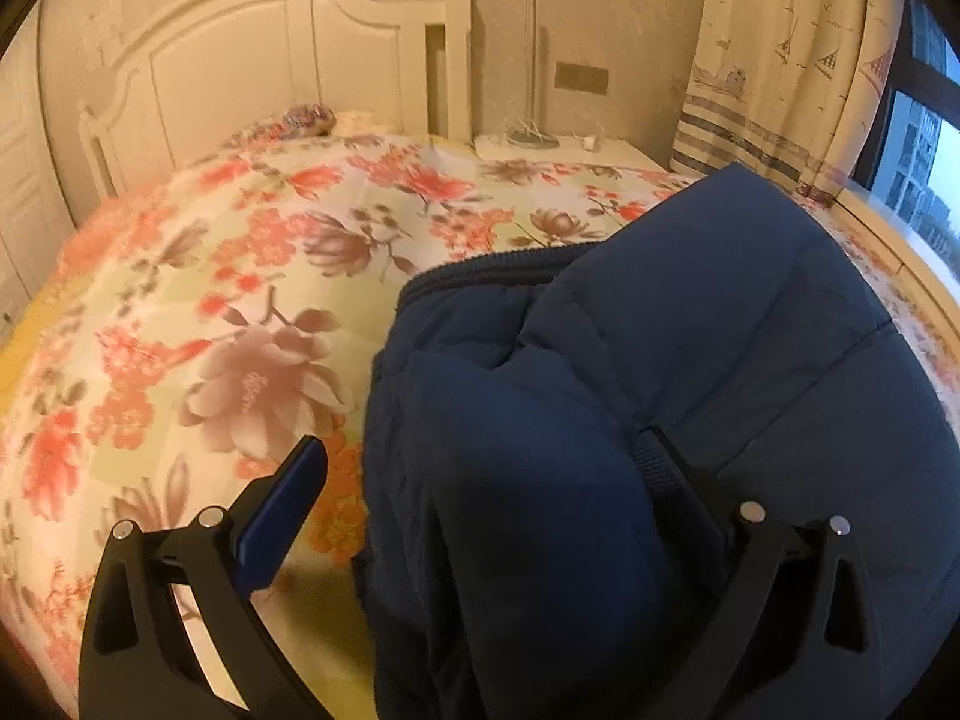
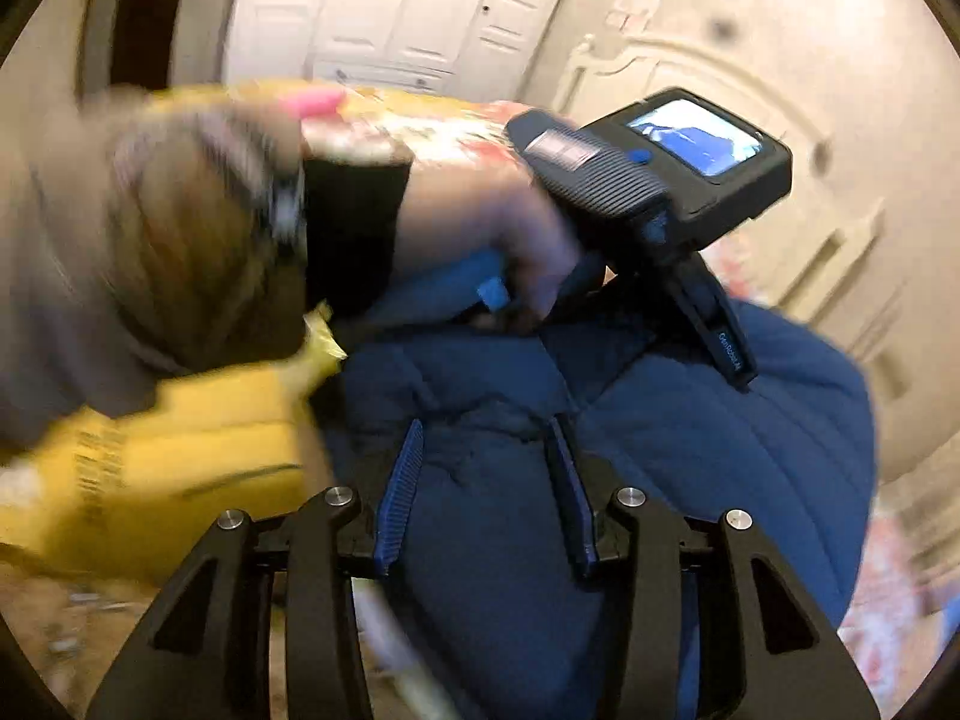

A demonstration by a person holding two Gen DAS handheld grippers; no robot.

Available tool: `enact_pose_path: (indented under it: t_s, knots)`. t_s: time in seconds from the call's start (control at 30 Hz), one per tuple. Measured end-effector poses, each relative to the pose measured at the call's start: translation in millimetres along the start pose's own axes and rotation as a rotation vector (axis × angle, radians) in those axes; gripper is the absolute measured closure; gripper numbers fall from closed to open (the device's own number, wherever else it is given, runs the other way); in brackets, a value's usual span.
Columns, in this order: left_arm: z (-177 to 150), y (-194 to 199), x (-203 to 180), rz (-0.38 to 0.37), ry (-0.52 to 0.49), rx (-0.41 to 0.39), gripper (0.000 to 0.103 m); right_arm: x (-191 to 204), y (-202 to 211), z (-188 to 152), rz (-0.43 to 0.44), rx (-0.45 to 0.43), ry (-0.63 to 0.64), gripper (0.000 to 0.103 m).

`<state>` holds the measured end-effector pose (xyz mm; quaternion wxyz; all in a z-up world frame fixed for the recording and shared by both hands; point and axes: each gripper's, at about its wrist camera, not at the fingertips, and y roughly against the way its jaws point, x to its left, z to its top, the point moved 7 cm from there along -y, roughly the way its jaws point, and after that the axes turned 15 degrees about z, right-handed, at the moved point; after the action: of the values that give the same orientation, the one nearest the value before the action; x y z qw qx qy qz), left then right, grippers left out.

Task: Fold large clothes

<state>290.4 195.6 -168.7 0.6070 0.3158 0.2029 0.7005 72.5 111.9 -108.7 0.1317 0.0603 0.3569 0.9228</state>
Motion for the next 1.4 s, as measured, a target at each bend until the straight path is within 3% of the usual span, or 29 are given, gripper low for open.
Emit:
enact_pose_path:
  t_s: [0.1, 0.27, 0.4, 0.5, 0.57, 0.7, 0.73, 0.83, 0.9, 1.0, 1.13, 1.2, 1.3, 1.33, 1.4]
  knots:
    - [-0.8, 2.6, 2.2, 0.01, 0.014, -0.026, 0.002, -39.8, 54.1, 5.3, -0.068, -0.111, -0.042, 0.061]
    - [-0.7, 5.1, 4.5, 0.018, 0.03, -0.048, 0.002, -170.5, 108.5, 4.5, -0.209, -0.249, -0.299, 0.061]
    - [0.0, 7.5, 8.2, 0.045, 0.045, -0.067, 0.002, -258.9, 85.8, 3.7, -0.223, -0.242, -0.479, 0.064]
    - [-0.6, 9.5, 13.0, 0.086, 0.061, -0.083, 0.002, -296.1, 23.2, -4.1, -0.175, -0.111, -0.548, 0.065]
    - [-0.4, 10.7, 17.5, 0.128, 0.075, -0.091, 0.002, -298.7, -21.9, -15.1, -0.176, 0.032, -0.495, 0.064]
    - [-1.8, 9.4, 21.5, 0.131, 0.086, -0.081, 0.002, -290.1, -22.6, 3.2, -0.236, 0.167, -0.424, 0.064]
    - [-1.2, 11.2, 20.5, 0.144, 0.078, -0.09, 0.002, -288.4, -17.5, 6.8, -0.231, 0.155, -0.418, 0.064]
    - [-2.0, 15.3, 19.9, 0.164, 0.072, -0.111, 0.002, -300.0, 11.1, 15.8, -0.223, -0.003, -0.497, 0.064]
    - [-3.1, 16.3, 21.0, 0.169, 0.078, -0.118, 0.002, -315.6, 20.8, 9.6, -0.273, -0.054, -0.561, 0.064]
    - [-3.1, 14.8, 21.1, 0.166, 0.078, -0.109, 0.002, -317.6, -26.8, -20.6, -0.196, 0.082, -0.58, 0.064]
    - [-4.4, 12.1, 22.5, 0.143, 0.087, -0.093, 0.002, -315.2, -23.2, -7.6, -0.249, 0.112, -0.551, 0.064]
    - [-4.6, 13.3, 22.1, 0.151, 0.086, -0.1, 0.002, -312.4, -4.3, 10.9, -0.302, 0.058, -0.527, 0.064]
    - [-5.0, 13.5, 21.7, 0.15, 0.088, -0.101, 0.002, -293.1, 8.7, 36.0, -0.261, -0.03, -0.476, 0.064]
    - [-4.6, 13.9, 21.2, 0.15, 0.088, -0.101, 0.002, -286.5, 6.1, 39.5, -0.251, -0.023, -0.451, 0.064]
    - [-4.5, 14.3, 20.9, 0.15, 0.089, -0.101, 0.002, -270.7, -21.1, 36.6, -0.223, 0.082, -0.385, 0.064]
